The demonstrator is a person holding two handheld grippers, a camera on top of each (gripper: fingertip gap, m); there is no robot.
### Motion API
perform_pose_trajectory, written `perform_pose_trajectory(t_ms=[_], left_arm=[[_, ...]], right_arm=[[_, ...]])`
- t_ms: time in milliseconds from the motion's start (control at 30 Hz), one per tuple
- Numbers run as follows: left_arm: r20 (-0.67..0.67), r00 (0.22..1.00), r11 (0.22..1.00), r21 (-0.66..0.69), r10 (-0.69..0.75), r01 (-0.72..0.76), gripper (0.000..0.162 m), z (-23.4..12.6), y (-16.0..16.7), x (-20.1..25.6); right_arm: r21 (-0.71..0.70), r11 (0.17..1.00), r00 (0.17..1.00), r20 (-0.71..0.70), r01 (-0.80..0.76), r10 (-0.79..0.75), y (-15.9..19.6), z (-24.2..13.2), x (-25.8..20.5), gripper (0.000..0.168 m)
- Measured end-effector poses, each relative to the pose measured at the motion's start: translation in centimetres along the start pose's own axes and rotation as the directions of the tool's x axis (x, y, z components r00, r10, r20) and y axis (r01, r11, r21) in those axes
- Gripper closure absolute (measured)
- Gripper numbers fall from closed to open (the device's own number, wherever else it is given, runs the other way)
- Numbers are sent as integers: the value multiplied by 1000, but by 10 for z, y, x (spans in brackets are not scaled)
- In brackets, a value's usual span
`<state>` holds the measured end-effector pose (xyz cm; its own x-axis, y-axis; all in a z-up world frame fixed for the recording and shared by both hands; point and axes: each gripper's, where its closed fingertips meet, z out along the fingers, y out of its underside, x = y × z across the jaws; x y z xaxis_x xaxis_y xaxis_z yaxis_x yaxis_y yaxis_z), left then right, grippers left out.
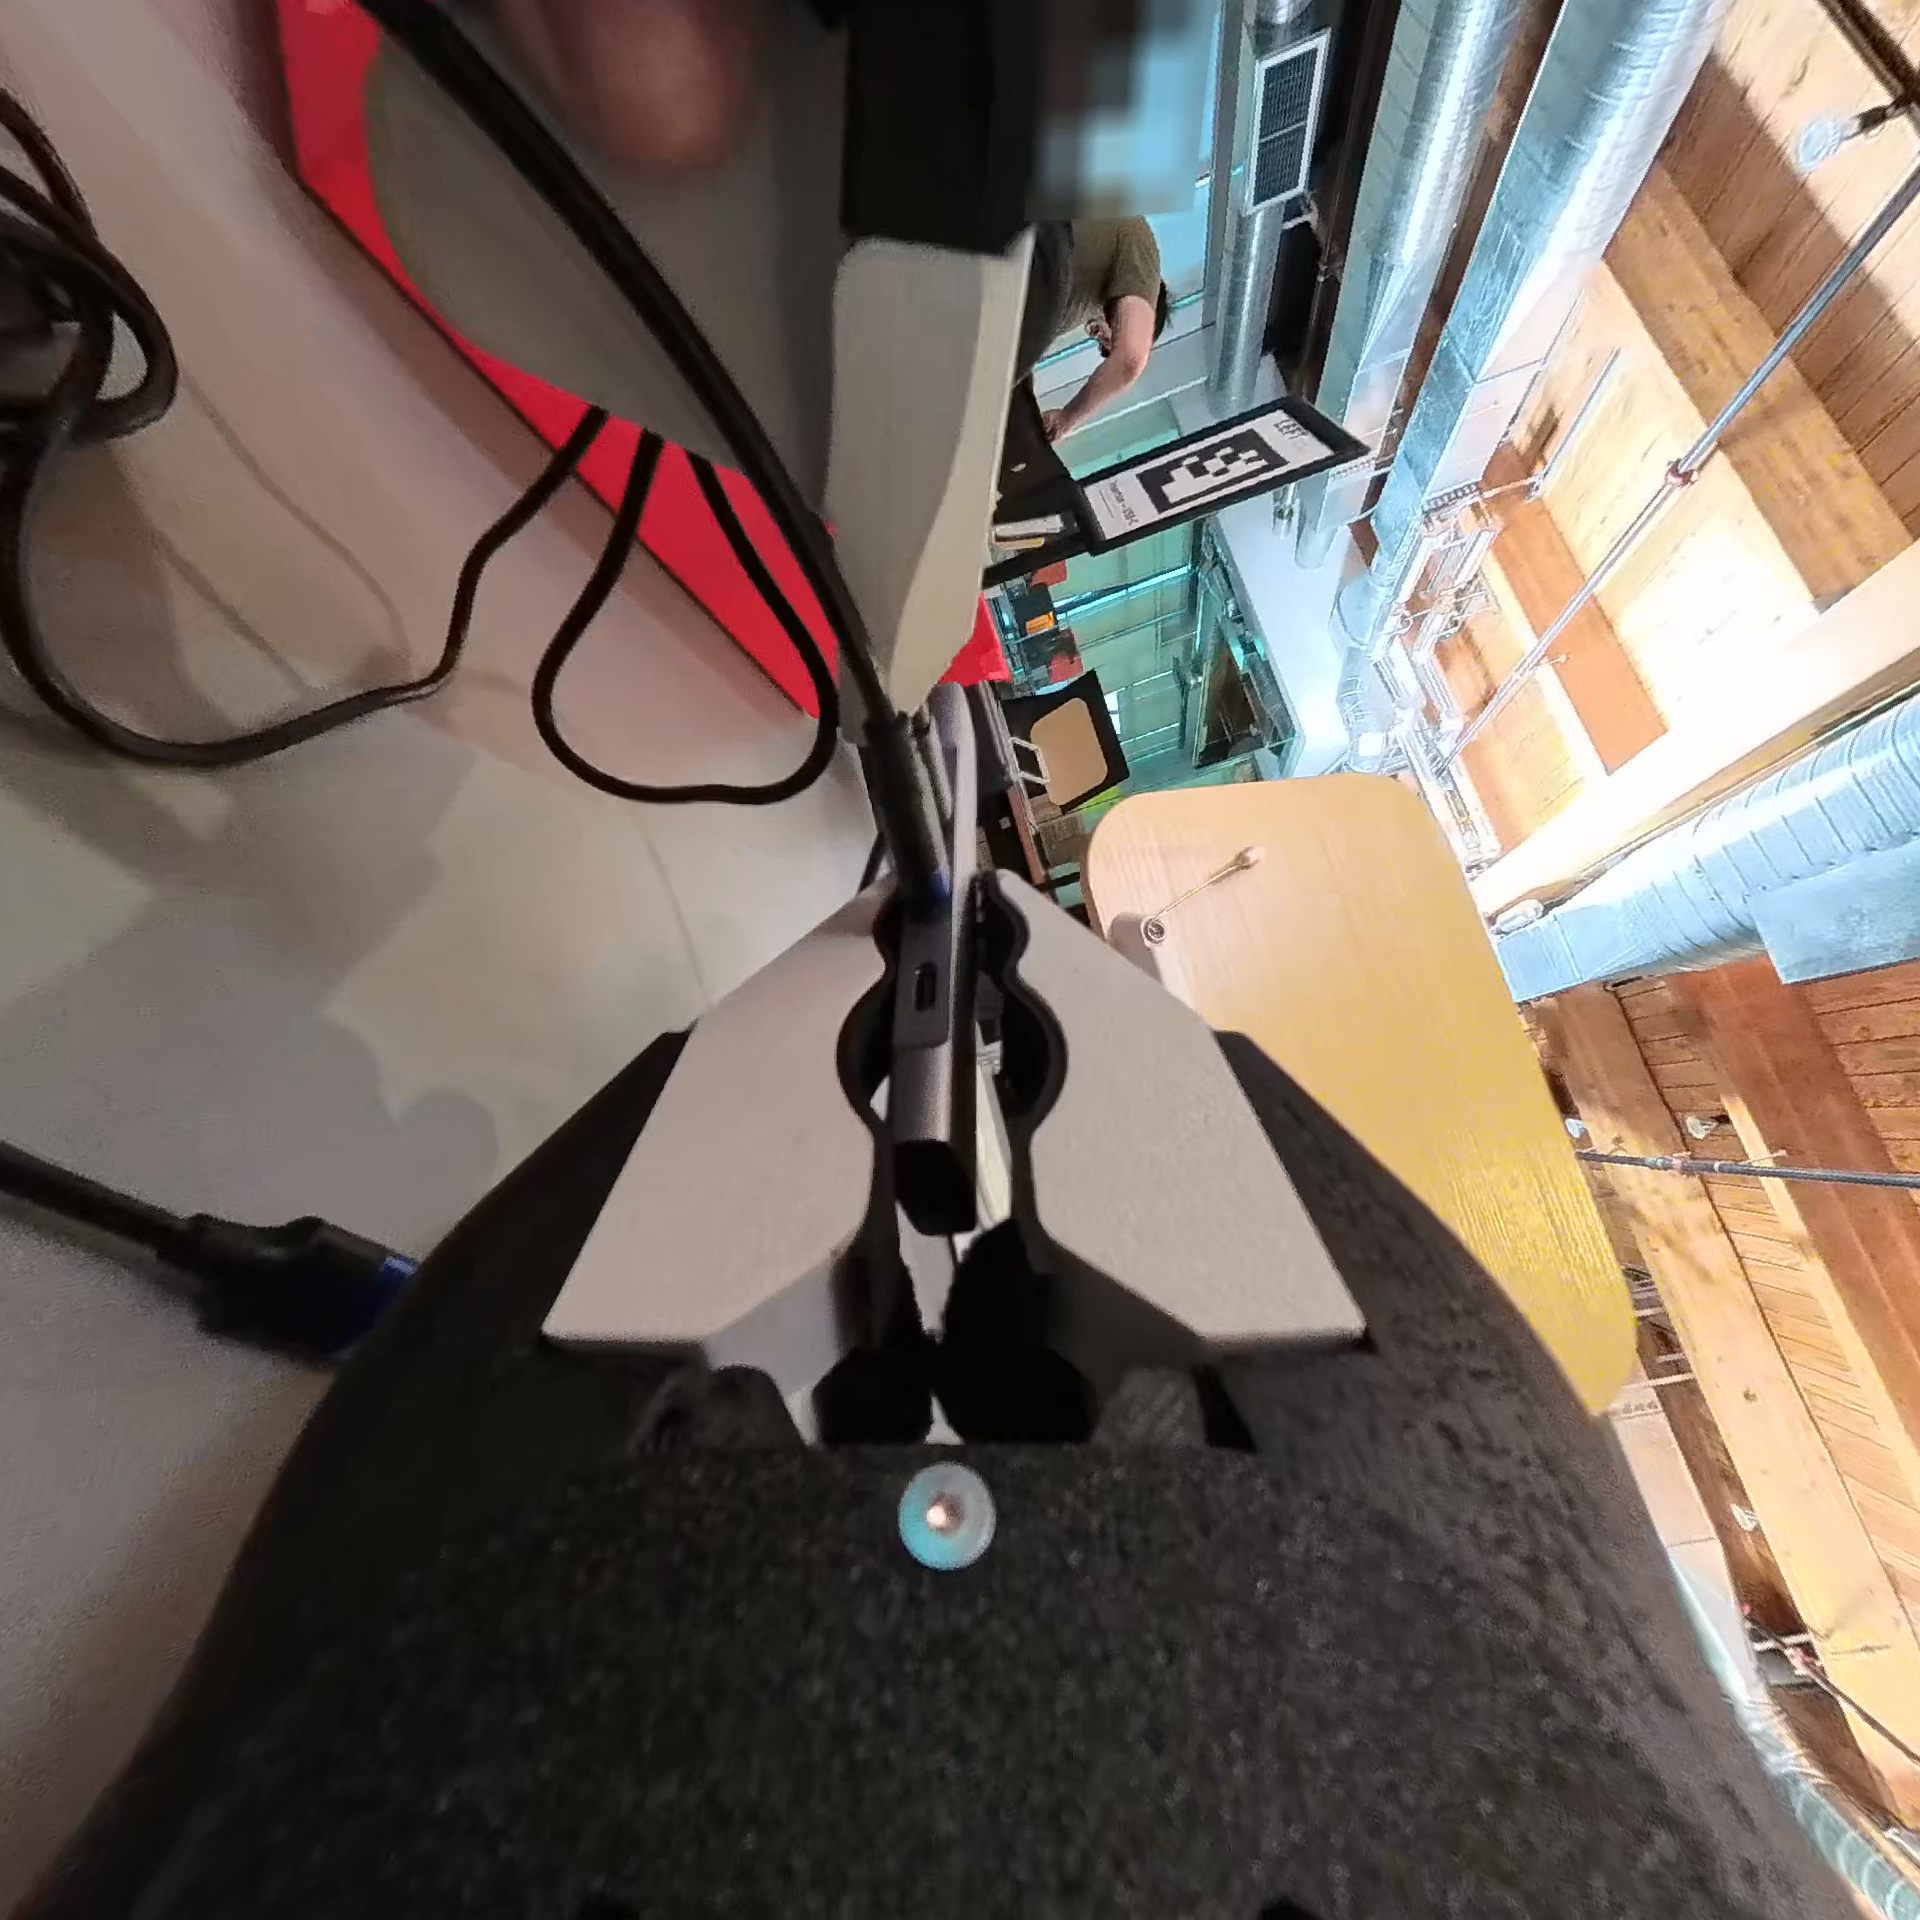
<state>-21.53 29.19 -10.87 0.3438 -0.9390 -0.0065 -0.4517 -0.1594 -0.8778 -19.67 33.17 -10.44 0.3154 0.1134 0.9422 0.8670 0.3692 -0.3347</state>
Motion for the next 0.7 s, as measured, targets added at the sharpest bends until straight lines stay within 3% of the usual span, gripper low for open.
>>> perform_pose_trajectory(t_ms=[133,400,533,567,700], left_arm=[[19,999,999,9,32,-32,159,2,1,1],[22,999,999,31,-26,26,160,7,-4,1],[-33,993,993,45,-109,111,159,6,-5,1],[-51,989,989,47,-139,142,159,4,-6,1],[-88,953,942,145,-291,301,132,-41,-25,-1]], right_arm=[[-7,999,999,-14,46,-46,0,-1,1,160],[-52,983,980,-84,175,-179,3,0,10,163],[-49,986,986,-44,158,-160,4,3,5,162],[-35,992,992,-22,123,-123,4,3,4,161],[-73,990,990,64,-120,125,20,1,10,161]])
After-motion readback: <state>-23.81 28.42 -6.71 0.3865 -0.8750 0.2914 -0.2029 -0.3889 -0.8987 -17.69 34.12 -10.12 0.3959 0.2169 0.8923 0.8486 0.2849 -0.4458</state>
